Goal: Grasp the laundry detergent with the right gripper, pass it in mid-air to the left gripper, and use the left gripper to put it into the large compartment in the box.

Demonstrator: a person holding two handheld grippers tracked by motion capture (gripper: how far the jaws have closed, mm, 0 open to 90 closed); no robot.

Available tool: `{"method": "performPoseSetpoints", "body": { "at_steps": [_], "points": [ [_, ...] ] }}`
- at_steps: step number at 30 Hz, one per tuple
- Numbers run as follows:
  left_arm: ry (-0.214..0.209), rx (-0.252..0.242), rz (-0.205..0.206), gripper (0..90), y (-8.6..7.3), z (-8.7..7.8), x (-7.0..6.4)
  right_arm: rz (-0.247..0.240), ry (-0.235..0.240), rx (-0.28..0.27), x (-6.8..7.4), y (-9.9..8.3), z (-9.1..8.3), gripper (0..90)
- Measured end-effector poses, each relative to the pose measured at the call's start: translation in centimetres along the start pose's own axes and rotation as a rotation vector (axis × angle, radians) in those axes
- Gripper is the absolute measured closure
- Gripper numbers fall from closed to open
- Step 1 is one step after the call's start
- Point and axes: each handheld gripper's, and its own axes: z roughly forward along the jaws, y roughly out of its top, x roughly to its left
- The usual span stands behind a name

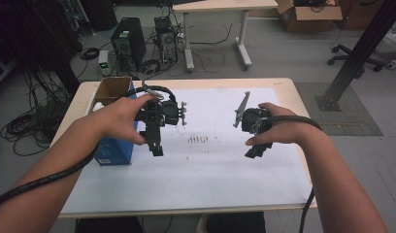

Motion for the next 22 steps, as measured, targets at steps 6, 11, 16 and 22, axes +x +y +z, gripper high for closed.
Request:
{"method": "performPoseSetpoints", "body": {
  "at_steps": [6, 11, 16, 22],
  "points": [
    [0.001, 0.007, 0.001, 0.2, 0.03, -0.02, -0.02, -0.006, -0.002, 0.003, -0.07, 0.06, -0.11, 3.3],
    [0.000, 0.004, 0.001, 0.2, -0.06, -0.19, -0.04, -0.007, 0.000, -0.001, -0.03, 0.19, 0.12, 3.3],
    [-0.001, 0.001, -0.005, 0.2, -0.35, -0.12, -0.06, -0.013, 0.004, 0.008, 0.12, 0.53, 0.08, 3.5],
    [-0.004, -0.009, -0.013, 0.2, -0.36, -0.43, -0.30, -0.021, 0.002, 0.002, 0.33, 0.77, -0.36, 3.3]
  ]
}}
